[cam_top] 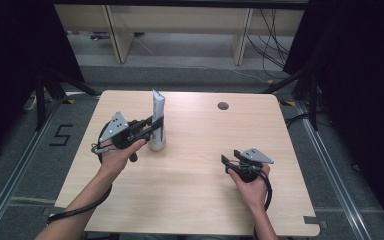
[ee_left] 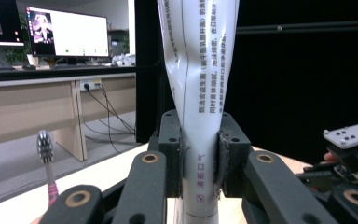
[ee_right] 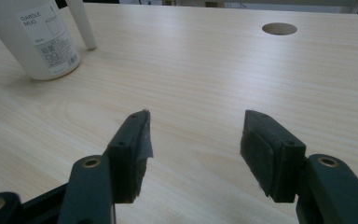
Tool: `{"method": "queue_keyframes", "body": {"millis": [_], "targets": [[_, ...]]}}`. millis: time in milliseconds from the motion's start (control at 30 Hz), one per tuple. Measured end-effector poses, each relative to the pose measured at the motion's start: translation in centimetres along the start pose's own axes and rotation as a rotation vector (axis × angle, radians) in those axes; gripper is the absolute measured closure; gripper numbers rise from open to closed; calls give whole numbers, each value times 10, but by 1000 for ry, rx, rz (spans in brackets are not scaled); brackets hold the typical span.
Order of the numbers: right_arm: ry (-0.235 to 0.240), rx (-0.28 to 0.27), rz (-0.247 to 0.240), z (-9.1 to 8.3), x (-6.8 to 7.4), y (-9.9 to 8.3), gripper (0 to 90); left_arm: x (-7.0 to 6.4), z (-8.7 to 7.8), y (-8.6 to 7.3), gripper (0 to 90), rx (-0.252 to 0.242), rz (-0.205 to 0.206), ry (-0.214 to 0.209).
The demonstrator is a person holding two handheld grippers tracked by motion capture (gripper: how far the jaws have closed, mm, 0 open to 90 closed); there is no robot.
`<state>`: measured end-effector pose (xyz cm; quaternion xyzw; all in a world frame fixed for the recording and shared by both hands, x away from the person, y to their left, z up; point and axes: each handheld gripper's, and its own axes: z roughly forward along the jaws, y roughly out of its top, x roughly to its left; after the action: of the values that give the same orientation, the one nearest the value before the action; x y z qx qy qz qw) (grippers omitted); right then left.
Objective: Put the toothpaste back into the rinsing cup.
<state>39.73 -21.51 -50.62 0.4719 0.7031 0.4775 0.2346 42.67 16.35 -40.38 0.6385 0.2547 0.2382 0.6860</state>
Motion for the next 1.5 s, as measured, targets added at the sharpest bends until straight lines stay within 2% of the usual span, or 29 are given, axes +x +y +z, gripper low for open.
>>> {"method": "queue_keyframes", "body": {"millis": [67, 100, 133, 267, 300, 367, 433, 600, 633, 767, 900, 1033, 1067, 1200, 1233, 1267, 1333, 1400, 1433, 1467, 1500], "targets": [[-1, 7, 21, -1, 2, 0, 430, 1, 1, 1, 753, -8, 1, 5], [1, 1, -2, -1, -1, 0, 429, 2, 1, 2, 752, -12, 4, 6], [2, 4, 11, -1, 1, 0, 430, 2, 2, 3, 752, -17, 3, 10], [15, -3, 11, 0, 1, 0, 429, 5, 3, 7, 752, -32, 5, 21], [4, 2, -1, 0, 0, 0, 429, 6, 4, 7, 753, -34, 6, 23], [4, 3, -4, 0, 0, 0, 430, 8, 4, 9, 752, -37, -4, 28], [0, 16, 13, -1, 2, 0, 429, 10, 6, 9, 752, -46, -14, 30], [4, 5, 9, 0, 1, 0, 430, 15, 8, 10, 752, -59, -9, 44], [4, 2, -4, 0, 0, 0, 430, 16, 8, 10, 752, -61, -11, 46], [4, 7, 13, 0, 1, 0, 430, 18, 11, 11, 753, -69, -5, 52], [5, 2, -4, 0, 0, 0, 430, 22, 14, 12, 752, -76, -5, 60], [14, -2, 0, 0, 0, 0, 430, 27, 15, 10, 752, -73, -3, 72], [4, 8, 22, -1, 2, -1, 430, 28, 15, 9, 752, -73, -6, 76], [-5, 21, 10, -1, 1, 0, 430, 32, 18, 6, 751, -70, -10, 86], [-7, 35, 41, -3, 4, 0, 430, 33, 19, 5, 751, -67, -11, 91], [-4, 21, 10, -1, 2, 0, 430, 35, 20, 4, 751, -65, -11, 93], [6, 3, 14, 0, 1, -1, 430, 37, 22, 2, 751, -65, -14, 99], [4, -2, -13, 0, -1, 0, 430, 39, 24, -1, 750, -62, -14, 107], [11, 8, 35, -1, 3, -1, 430, 40, 24, -2, 750, -58, -12, 110], [13, -2, 5, 0, 0, -1, 430, 41, 24, -3, 750, -55, -13, 114], [4, 8, 32, -1, 2, -1, 430, 41, 25, -4, 751, -52, -11, 118]]}}
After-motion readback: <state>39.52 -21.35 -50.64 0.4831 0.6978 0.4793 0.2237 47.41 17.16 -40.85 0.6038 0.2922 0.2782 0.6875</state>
